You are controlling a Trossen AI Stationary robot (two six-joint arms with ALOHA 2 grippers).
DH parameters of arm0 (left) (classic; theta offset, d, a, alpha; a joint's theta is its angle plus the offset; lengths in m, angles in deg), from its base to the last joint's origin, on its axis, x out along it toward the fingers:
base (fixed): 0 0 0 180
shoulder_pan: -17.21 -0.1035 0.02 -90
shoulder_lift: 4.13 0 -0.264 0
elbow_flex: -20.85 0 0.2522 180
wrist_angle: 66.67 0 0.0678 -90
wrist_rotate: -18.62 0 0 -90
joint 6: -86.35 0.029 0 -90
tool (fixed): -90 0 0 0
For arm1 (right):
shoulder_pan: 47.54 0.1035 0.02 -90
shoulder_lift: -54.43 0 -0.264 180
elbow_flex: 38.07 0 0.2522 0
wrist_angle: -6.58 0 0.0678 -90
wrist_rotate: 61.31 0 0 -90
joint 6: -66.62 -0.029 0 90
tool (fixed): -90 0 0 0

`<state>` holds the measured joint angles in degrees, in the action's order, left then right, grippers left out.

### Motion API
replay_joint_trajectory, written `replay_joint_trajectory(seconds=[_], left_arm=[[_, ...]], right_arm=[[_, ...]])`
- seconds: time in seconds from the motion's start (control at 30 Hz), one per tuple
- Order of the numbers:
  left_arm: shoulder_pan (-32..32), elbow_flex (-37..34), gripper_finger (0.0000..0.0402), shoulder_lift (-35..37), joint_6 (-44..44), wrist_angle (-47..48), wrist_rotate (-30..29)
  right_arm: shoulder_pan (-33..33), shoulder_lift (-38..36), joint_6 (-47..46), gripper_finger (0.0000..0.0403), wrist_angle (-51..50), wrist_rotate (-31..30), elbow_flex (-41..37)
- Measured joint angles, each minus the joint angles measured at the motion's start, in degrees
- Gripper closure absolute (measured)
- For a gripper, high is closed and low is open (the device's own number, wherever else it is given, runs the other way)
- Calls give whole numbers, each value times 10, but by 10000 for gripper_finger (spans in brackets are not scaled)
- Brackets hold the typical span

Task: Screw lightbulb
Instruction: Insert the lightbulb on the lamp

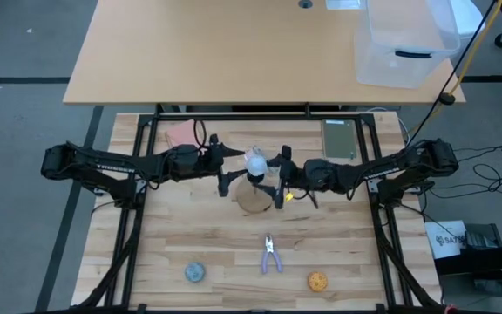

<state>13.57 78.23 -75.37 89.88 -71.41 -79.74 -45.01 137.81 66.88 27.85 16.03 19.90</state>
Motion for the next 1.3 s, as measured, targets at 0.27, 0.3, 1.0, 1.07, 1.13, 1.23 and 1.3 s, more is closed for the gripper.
replay_joint_trajectory(seconds=[0.27,0.3,1.0,1.07,1.13,1.23,1.3], left_arm=[[0,0,129,0,-2,23,4],[0,0,129,0,-2,28,4],[1,0,190,64,21,100,-1],[1,0,237,63,27,99,-1],[1,0,291,63,28,100,-1],[1,0,372,63,29,100,-1],[1,0,392,63,29,101,0]], right_arm=[[0,-1,4,69,-2,-4,1],[0,-1,4,69,-8,-4,1],[24,-135,17,136,-234,-72,2],[29,-132,20,184,-233,-80,3],[36,-126,22,239,-234,-110,3],[49,-125,32,326,-233,-154,3],[58,-125,35,377,-229,-183,3]])
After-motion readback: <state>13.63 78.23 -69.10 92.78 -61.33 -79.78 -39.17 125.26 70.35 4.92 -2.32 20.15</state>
